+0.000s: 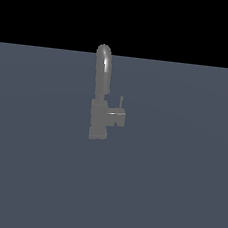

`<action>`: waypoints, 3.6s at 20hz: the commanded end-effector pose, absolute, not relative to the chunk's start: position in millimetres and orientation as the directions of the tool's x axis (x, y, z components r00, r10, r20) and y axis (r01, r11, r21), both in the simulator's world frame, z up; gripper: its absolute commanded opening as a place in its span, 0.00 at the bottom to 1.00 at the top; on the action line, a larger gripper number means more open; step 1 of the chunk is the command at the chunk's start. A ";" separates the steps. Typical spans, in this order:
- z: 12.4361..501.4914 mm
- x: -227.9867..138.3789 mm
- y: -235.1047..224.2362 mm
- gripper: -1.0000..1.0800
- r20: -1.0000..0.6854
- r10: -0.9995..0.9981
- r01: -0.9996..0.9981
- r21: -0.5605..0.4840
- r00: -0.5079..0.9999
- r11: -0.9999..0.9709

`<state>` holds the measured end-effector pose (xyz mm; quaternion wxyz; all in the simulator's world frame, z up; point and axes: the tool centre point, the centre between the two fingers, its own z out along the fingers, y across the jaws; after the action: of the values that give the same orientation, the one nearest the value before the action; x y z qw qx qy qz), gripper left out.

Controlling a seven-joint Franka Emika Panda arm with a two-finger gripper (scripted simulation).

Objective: Turn on the faucet by rotating a designated handle.

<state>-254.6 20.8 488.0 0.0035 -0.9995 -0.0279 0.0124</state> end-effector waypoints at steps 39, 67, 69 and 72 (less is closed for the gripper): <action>430.4 -102.0 14.2 0.00 -0.456 -0.214 -0.359 -0.261 0.864 -0.896; 282.9 20.2 -16.6 0.00 -0.889 -0.216 -0.821 -0.249 0.404 -0.514; 267.2 26.3 -18.3 0.00 -0.913 -0.198 -0.851 -0.229 0.356 -0.473; 241.8 34.4 -20.2 0.00 -0.946 -0.166 -0.892 -0.192 0.280 -0.408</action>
<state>30.3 -19.3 254.6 0.3797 -0.7177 0.3678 0.4532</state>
